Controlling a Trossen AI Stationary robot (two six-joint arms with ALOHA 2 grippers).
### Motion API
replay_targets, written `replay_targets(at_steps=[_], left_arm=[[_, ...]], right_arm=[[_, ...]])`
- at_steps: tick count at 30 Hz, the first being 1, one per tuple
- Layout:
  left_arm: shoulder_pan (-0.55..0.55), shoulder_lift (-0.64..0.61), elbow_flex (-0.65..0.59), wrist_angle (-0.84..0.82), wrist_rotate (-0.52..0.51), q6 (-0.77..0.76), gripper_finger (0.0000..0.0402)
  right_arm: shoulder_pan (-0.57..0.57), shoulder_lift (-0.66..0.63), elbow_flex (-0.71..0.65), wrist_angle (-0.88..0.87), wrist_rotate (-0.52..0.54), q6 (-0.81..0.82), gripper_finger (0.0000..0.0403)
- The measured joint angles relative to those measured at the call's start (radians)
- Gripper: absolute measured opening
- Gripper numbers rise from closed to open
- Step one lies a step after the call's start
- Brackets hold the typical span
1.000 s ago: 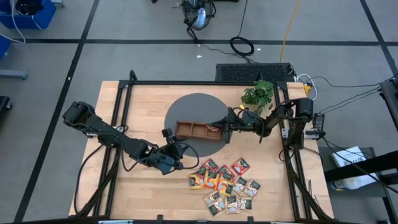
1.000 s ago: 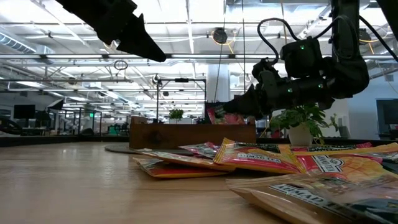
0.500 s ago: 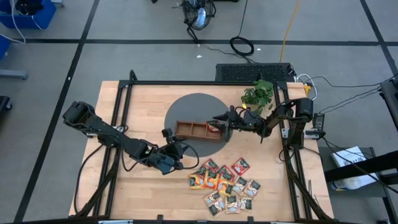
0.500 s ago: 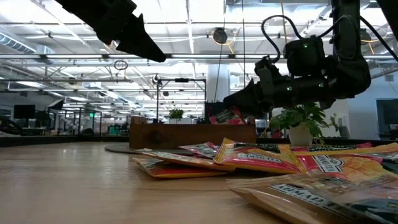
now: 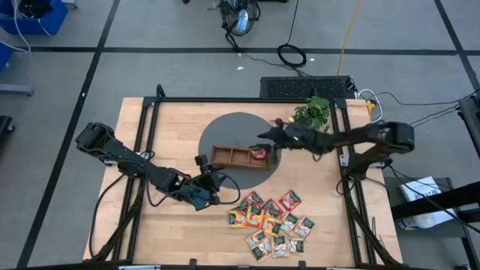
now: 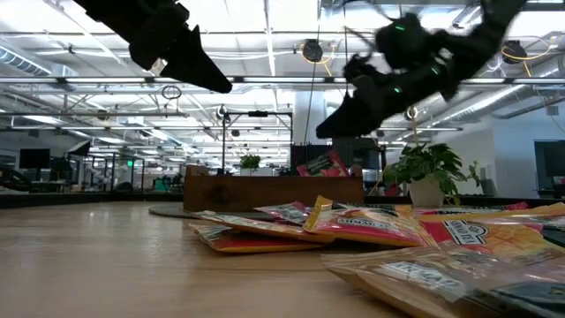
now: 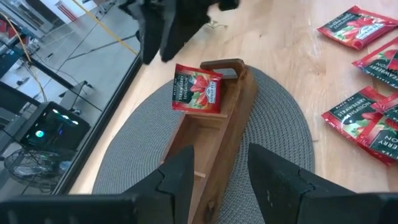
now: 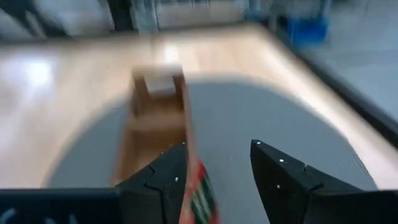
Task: Pick & Place Tea
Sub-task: Put the red tea bag into the right section of the wooden organizer
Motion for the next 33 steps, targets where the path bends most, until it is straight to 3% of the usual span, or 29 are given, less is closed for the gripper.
replay_targets(at_steps=[5, 10, 17, 25, 33], left_arm=[[0.000, 0.000, 0.000, 0.000, 0.000, 0.018, 0.0154], [0.001, 0.000, 0.000, -0.002, 0.000, 0.019, 0.0154], [0.000, 0.000, 0.000, -0.002, 0.000, 0.016, 0.0154], [-0.007, 0.000, 0.000, -0.002, 0.000, 0.016, 0.0154], [-0.007, 0.000, 0.000, 0.010, 0.000, 0.012, 0.0154]], right_arm=[[-0.025, -0.010, 0.349, -0.637, -0.001, -0.152, 0.0160], [-0.049, 0.071, 0.617, -0.990, -0.050, -0.203, 0.0160], [-0.082, 0.294, 0.804, -1.160, -0.215, -0.216, 0.0160], [-0.044, 0.399, 0.862, -1.248, -0.121, -0.271, 0.0160], [-0.057, 0.407, 0.863, -1.280, -0.130, -0.258, 0.0160]])
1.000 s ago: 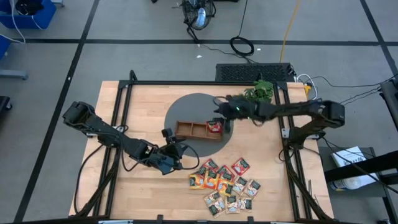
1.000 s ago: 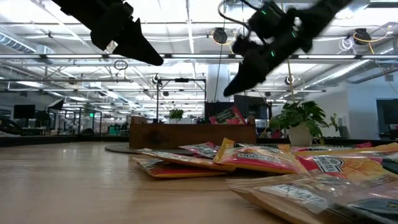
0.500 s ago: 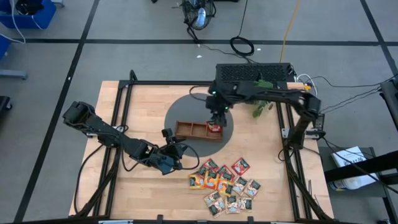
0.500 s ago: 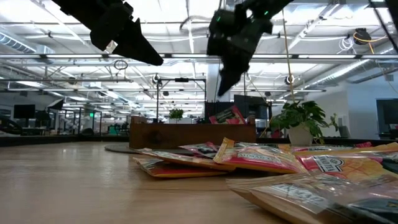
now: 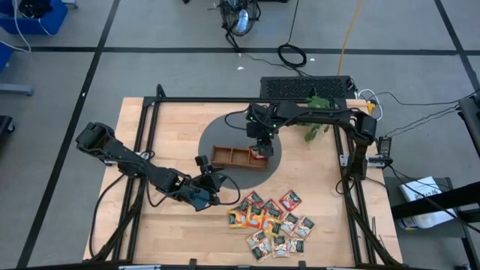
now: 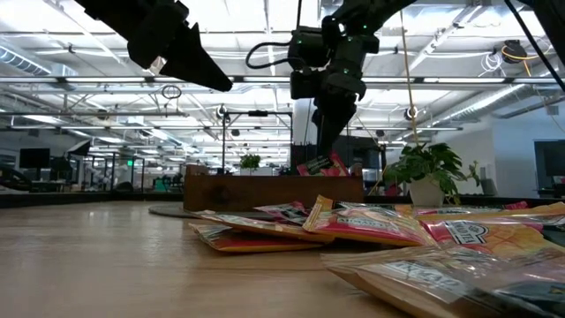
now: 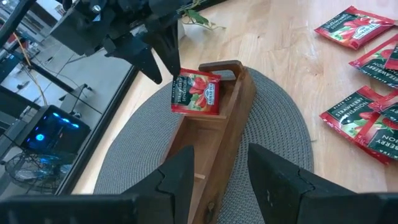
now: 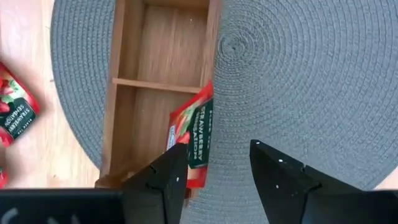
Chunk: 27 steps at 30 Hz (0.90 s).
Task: Pick & Place Tea
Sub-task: Put the red tea bag into the right section of the wooden organizer
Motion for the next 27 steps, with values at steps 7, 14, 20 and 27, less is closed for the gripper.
replay_targets(at_steps=[7, 14, 20, 27], left_arm=[[0.000, 0.000, 0.000, 0.001, 0.005, -0.011, 0.0154], [0.000, 0.000, 0.000, -0.001, 0.015, -0.012, 0.0154], [0.000, 0.000, 0.000, -0.001, 0.015, -0.018, 0.0154], [0.000, 0.000, 0.000, -0.004, 0.015, -0.022, 0.0154]], right_arm=[[-0.005, 0.041, 0.000, -0.012, -0.032, 0.019, 0.0160], [0.010, 0.058, 0.000, 0.009, -0.031, -0.004, 0.0145], [0.009, 0.059, 0.000, -0.017, -0.033, -0.008, 0.0040], [0.015, 0.053, 0.000, 0.020, -0.032, 0.043, 0.0002]])
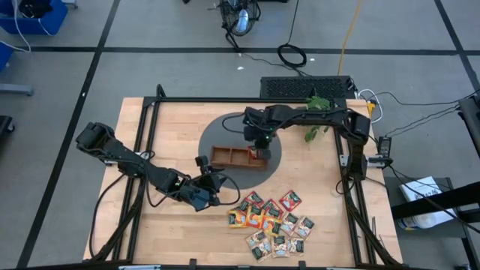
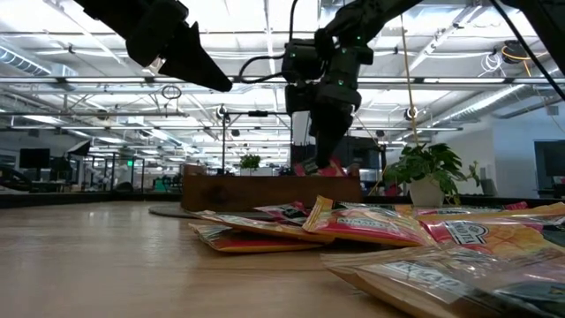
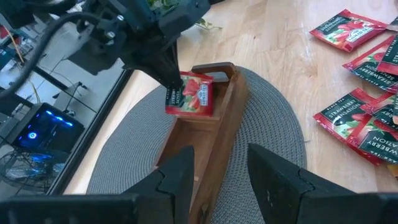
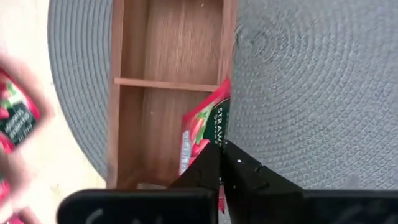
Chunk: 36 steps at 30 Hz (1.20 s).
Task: Pick & Place Tea
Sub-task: Put the red tea bag into the right section of the wooden organizer
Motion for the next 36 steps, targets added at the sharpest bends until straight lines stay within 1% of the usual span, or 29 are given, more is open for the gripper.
replay_targets(at_steps=[10, 14, 18, 24, 30, 32, 36], left_arm=[[-0.003, 0.000, 0.000, -0.014, 0.000, -0.005, 0.0154], [-0.007, 0.000, 0.000, -0.023, 0.000, -0.004, 0.0154], [-0.006, 0.000, 0.000, -0.031, 0.000, -0.004, 0.0154], [-0.006, 0.000, 0.000, -0.029, 0.000, 0.001, 0.0154], [-0.006, 0.000, 0.000, -0.011, 0.000, -0.001, 0.0154], [-0.006, 0.000, 0.000, 0.003, 0.000, 0.001, 0.0154], [-0.006, 0.000, 0.000, 0.024, 0.000, 0.009, 0.0154]], right_arm=[[0.005, -0.033, -0.003, 0.048, 0.007, 0.125, 0.0001], [0.012, -0.069, -0.035, 0.088, 0.003, 0.152, 0.0000], [0.015, -0.150, -0.159, 0.240, 0.000, 0.167, 0.0000], [0.015, -0.257, -0.355, 0.463, -0.051, 0.189, 0.0000], [0.013, -0.316, -0.506, 0.607, -0.045, 0.222, 0.0000], [0.013, -0.325, -0.541, 0.656, -0.026, 0.230, 0.0000], [0.013, -0.334, -0.600, 0.747, -0.025, 0.249, 0.0000]])
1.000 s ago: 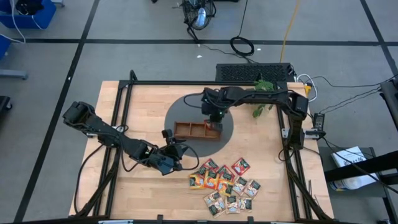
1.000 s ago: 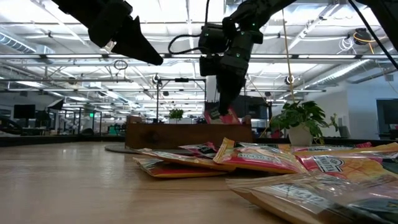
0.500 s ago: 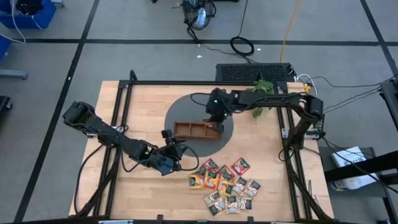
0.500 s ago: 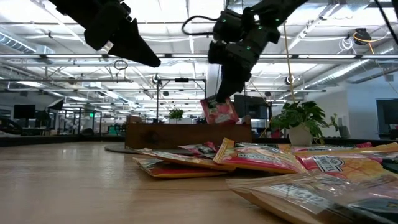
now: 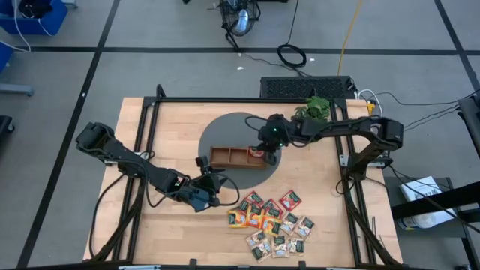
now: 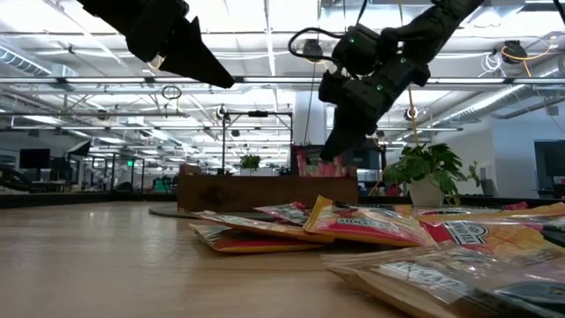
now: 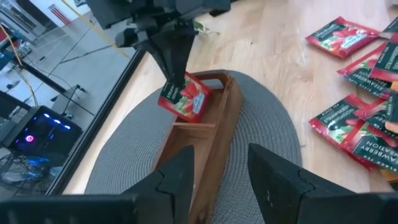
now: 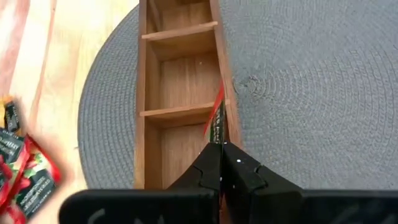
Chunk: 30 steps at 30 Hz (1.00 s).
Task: Pick & Place Tea
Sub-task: Put the red tea bag into the right section of the wooden organizer
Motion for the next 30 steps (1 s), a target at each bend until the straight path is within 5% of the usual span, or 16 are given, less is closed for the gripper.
replay_targets(at_steps=[13, 23, 30], left_arm=[[0.000, 0.000, 0.000, 0.008, 0.000, 0.016, 0.0154], [-0.001, 0.000, 0.000, 0.009, 0.000, 0.009, 0.0154], [-0.001, 0.000, 0.000, 0.008, 0.000, 0.015, 0.0154]], right_arm=[[-0.013, 0.000, -0.021, 0.006, 0.033, -0.084, 0.0023], [-0.038, 0.001, -0.021, 0.016, 0.034, -0.133, 0.0108], [-0.041, -0.079, -0.021, 0.022, 0.155, -0.226, 0.0168]])
